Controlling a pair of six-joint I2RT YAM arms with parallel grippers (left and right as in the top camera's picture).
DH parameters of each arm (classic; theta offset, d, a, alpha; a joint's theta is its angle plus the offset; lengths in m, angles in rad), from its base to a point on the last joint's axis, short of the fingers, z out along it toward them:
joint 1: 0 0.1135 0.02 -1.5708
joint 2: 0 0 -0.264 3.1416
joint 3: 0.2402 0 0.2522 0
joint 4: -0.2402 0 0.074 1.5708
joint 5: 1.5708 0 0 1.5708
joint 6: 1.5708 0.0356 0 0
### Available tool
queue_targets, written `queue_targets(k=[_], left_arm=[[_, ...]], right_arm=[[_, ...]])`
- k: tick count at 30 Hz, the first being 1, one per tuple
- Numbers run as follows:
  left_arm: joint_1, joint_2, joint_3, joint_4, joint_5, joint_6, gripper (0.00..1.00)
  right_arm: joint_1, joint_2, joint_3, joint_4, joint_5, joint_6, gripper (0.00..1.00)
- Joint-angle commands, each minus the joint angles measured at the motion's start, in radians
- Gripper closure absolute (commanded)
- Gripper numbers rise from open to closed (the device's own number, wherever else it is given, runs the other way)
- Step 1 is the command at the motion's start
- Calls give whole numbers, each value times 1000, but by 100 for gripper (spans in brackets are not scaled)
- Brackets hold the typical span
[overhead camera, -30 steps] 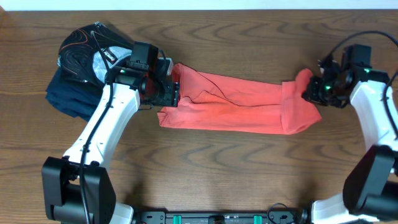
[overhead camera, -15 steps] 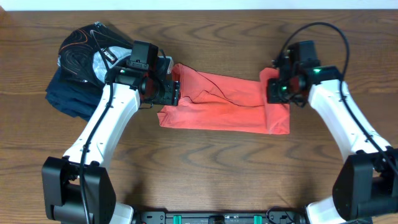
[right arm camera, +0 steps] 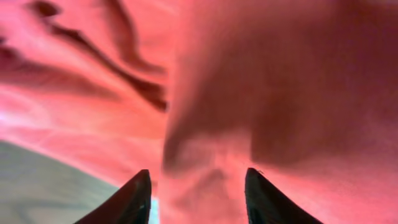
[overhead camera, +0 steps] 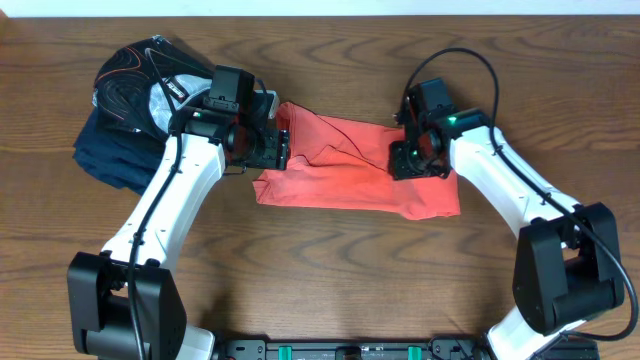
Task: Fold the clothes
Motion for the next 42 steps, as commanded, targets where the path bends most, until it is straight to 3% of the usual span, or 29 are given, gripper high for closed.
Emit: queue_targets(k=[1,5,8,13,17,21,25,27,30,33,37,42], left_arm=[[3,-9,21,-3,-9,6,27],[3,-9,21,-3,-9,6,27],[3,-9,21,-2,-9,6,27],[3,-9,21,1,-9,7,27],[3,-9,21,2,-9,6,27],[3,-9,21,1,-9,6,27],[3,-9,21,1,-9,6,27],[2,-9,21,1,-9,6,27],[3,-9,21,-3,-9,6,27],[3,-9,21,-15,-9,6,27],[3,-9,21,-21,-9,6,27],[3,-9,21,-21,-9,6,27]], right_arm=[[-27,-51,33,3,-108,0,51],[-88,-102,33,-47,-87,-21,53],[-103,-100,29,-127,-90,-67,76],[-53,-98,-33,-156,-89,-77,88],[-3,-97,-140,-15,-90,29,97],[41,-81,-277,200,-129,257,99],[76,-46,-376,490,-181,479,99],[92,-34,-403,642,-192,489,99],[92,-45,-389,741,-233,415,98],[69,-87,-345,728,-305,330,91],[29,-148,-285,620,-297,313,57],[16,-154,-255,539,-126,313,50]])
